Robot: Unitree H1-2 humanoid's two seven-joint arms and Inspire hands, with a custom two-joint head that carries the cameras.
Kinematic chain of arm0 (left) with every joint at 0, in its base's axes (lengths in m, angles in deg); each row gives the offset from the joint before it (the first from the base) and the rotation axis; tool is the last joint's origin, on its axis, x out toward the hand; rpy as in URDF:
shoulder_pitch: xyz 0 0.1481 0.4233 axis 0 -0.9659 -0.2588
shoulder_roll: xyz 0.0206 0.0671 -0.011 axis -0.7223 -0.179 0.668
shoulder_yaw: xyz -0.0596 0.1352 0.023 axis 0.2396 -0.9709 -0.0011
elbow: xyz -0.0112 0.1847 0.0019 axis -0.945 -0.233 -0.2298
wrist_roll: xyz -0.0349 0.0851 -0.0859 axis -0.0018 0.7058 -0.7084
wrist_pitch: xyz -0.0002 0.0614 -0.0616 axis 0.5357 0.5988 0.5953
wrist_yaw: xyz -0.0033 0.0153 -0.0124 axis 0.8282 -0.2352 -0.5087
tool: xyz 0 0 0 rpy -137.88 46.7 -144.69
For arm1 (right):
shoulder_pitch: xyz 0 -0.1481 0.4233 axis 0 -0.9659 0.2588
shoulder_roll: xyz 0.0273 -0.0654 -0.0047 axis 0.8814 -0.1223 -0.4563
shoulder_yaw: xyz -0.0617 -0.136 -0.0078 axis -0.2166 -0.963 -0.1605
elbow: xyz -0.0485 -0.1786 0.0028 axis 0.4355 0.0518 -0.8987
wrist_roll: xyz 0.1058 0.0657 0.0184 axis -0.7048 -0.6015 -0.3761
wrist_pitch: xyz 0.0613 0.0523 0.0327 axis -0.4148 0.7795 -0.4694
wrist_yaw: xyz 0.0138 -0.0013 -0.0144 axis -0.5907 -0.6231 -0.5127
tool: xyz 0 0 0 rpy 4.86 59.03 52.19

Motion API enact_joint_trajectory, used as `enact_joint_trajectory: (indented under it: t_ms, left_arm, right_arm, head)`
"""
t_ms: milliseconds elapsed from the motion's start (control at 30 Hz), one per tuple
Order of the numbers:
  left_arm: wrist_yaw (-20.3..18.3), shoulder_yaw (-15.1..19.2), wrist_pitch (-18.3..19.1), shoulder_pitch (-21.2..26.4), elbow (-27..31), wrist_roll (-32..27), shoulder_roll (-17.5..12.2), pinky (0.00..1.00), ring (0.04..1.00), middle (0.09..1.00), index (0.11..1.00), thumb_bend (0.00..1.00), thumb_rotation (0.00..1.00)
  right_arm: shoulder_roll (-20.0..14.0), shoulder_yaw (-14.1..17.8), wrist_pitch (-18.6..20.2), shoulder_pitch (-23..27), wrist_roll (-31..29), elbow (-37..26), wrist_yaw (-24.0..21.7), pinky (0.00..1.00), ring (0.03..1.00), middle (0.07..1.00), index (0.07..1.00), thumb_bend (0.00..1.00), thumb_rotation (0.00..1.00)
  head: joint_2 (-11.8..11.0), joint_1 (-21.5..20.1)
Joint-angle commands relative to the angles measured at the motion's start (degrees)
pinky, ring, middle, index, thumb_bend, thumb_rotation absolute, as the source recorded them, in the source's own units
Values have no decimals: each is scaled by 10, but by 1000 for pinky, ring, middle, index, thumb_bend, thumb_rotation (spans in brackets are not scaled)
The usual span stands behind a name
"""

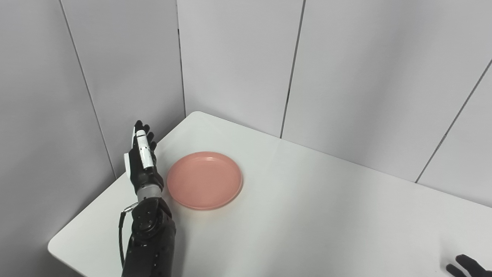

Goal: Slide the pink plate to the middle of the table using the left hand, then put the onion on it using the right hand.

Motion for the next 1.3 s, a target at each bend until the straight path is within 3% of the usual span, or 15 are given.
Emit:
enact_joint_trajectory:
  t_ms: [0,233,567,933,1267]
  left_arm:
    - [7,-1,2,14,14,5,-9,969,954,956,936,377,1000]
    - [17,1,35,14,29,1,-10,963,948,949,931,356,1000]
    - [8,2,39,3,21,-6,-18,959,950,951,934,363,1000]
    - [-39,-12,38,-6,-19,-30,-26,960,955,953,926,351,1000]
    - [-75,-16,54,-13,-25,-64,-32,980,972,978,953,340,1000]
  right_arm:
    - [0,3,12,0,-6,-6,-1,399,745,792,687,581,769]
    - [-2,1,17,-2,-4,-12,1,391,741,788,684,585,776]
    - [-3,2,16,-3,-7,-11,0,411,738,783,686,602,770]
    - [-5,4,17,-6,-9,-15,-1,422,727,774,678,573,767]
    - [-5,5,17,-3,-11,-13,-1,395,708,765,667,607,761]
  head:
    - [0,1]
    - [4,3]
    - [6,4]
    - [11,1]
    - [14,-2]
